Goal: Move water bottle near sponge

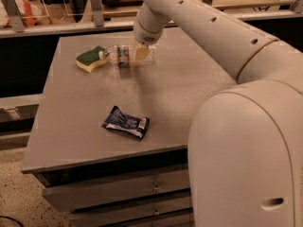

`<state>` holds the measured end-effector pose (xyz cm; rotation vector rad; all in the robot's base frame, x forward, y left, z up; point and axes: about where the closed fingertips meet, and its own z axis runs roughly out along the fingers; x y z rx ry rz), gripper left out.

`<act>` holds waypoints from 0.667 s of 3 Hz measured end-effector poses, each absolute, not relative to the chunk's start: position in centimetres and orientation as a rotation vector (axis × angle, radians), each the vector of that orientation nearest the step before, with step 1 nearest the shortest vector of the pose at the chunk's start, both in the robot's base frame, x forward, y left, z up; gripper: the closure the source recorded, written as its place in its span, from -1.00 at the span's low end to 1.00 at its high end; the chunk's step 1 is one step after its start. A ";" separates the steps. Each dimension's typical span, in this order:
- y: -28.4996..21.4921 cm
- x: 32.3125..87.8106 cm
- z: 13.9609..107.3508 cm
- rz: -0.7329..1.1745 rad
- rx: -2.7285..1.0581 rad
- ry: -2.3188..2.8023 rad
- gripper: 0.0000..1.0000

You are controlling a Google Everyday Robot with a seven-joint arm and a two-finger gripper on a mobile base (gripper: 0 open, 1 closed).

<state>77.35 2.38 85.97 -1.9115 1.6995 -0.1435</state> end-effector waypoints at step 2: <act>2.3 77.4 85.9 -0.148 -1.915 1.706 -0.23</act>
Offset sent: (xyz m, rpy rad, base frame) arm 0.0004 -0.0094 0.0074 -0.0228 0.0022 -0.0229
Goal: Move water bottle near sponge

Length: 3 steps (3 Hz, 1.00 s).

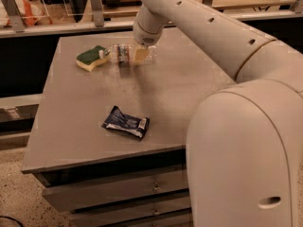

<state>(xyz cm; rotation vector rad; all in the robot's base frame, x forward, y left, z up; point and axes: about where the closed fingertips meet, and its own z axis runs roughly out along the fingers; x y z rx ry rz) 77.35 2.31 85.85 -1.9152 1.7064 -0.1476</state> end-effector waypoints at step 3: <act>0.9 78.2 87.1 -0.166 -1.886 1.740 -1.00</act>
Offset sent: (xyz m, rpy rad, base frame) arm 0.0113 -0.0169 0.0236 0.0036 -0.0136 -0.0442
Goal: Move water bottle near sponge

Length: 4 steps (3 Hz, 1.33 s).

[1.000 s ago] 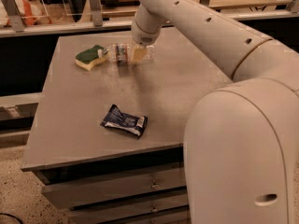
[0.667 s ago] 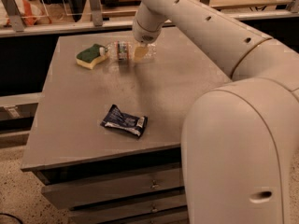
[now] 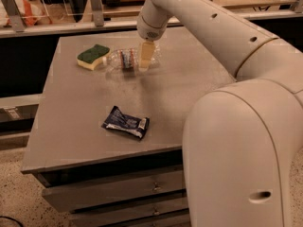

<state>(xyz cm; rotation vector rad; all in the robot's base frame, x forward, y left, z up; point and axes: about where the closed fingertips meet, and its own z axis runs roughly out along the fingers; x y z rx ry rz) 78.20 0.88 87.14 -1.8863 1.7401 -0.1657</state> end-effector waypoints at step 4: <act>-3.2 78.2 89.1 -0.200 -1.820 1.771 -1.00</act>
Offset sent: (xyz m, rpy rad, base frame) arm 0.0003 -0.0322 0.0206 0.0023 -0.0378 -0.0489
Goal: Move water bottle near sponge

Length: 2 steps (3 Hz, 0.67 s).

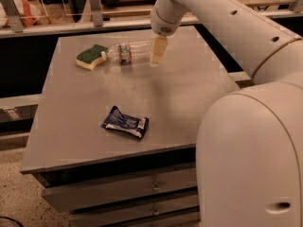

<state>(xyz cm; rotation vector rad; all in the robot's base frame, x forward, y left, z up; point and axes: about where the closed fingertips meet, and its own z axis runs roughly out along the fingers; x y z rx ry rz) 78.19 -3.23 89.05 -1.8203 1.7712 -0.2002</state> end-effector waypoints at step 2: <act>-6.5 77.9 90.4 -0.153 -1.726 1.816 -1.00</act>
Offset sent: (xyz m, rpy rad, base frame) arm -0.0017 -0.0244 0.0088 0.0471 0.0067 -0.0433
